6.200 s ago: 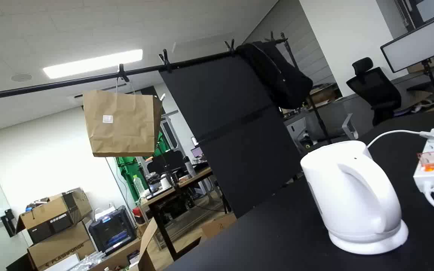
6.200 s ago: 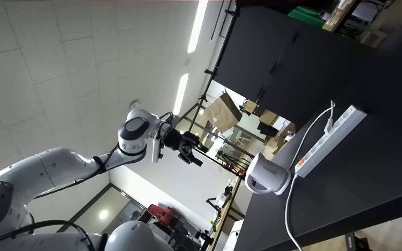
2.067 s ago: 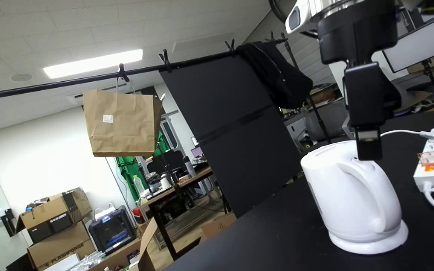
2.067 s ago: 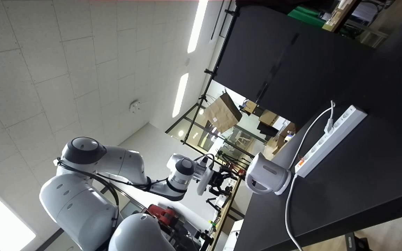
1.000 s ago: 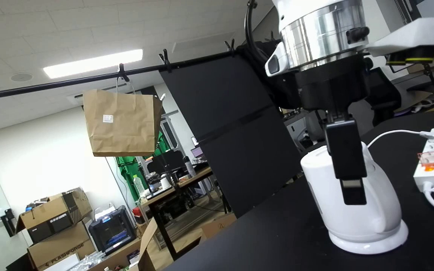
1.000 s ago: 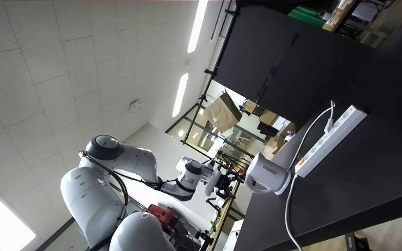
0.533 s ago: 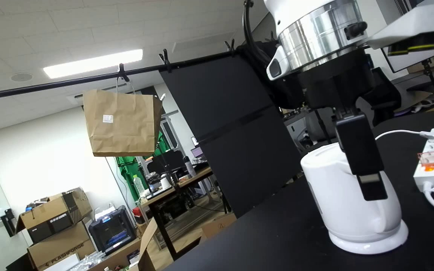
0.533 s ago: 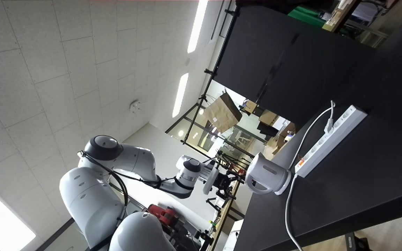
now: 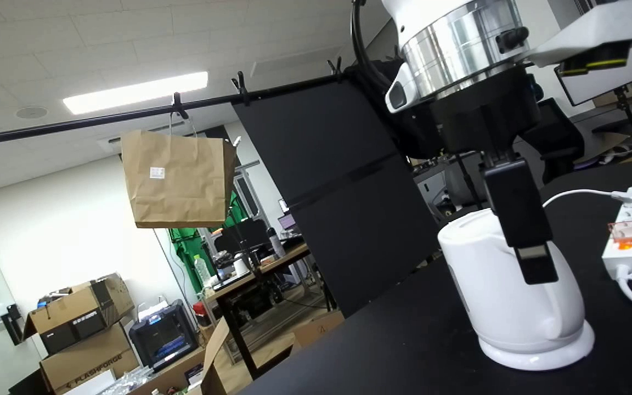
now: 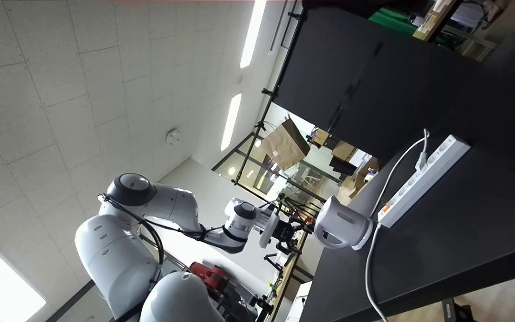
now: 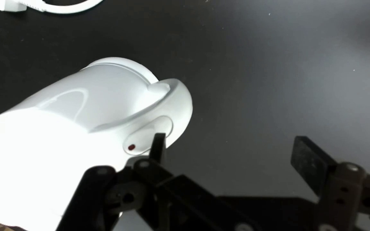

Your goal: Press the switch on the kettle

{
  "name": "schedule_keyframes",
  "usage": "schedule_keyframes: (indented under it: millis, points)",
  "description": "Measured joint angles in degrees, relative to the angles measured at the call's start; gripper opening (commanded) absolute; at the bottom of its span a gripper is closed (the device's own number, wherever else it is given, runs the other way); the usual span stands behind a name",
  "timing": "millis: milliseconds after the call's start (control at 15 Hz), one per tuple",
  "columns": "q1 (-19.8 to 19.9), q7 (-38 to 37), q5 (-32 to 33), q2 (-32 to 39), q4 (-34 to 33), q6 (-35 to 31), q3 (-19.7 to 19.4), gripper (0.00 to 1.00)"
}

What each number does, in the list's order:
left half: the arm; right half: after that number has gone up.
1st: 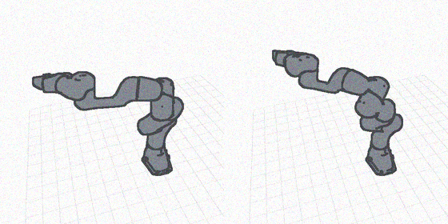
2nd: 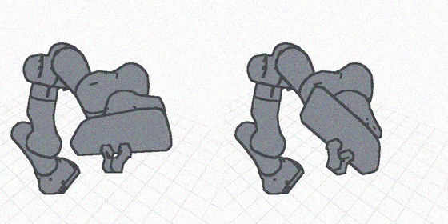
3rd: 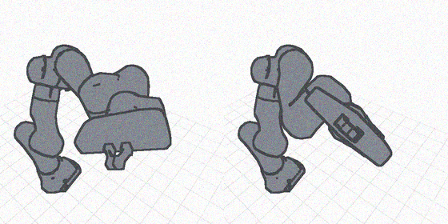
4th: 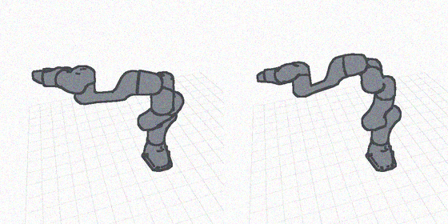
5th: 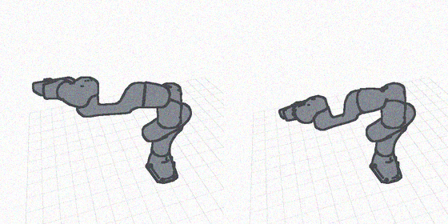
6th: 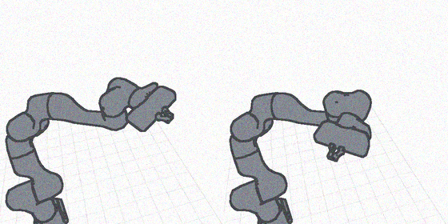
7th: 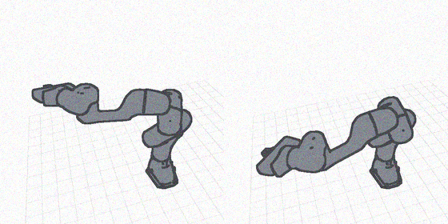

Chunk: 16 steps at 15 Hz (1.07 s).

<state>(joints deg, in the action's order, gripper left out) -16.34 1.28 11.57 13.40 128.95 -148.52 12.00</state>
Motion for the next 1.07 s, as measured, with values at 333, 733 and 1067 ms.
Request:
schedule_keyframes:
  millis: [333,733,1067]
  points:
    - [0.0,-0.2,2.46,0.0,0.0,-0.02,-1.05,1.0]
    - [0.0,-0.2,3.11,0.12,0.0,-0.01,-1.41,1.0]
    - [0.0,-0.2,3.11,0.24,0.0,0.09,-1.41,1.0]
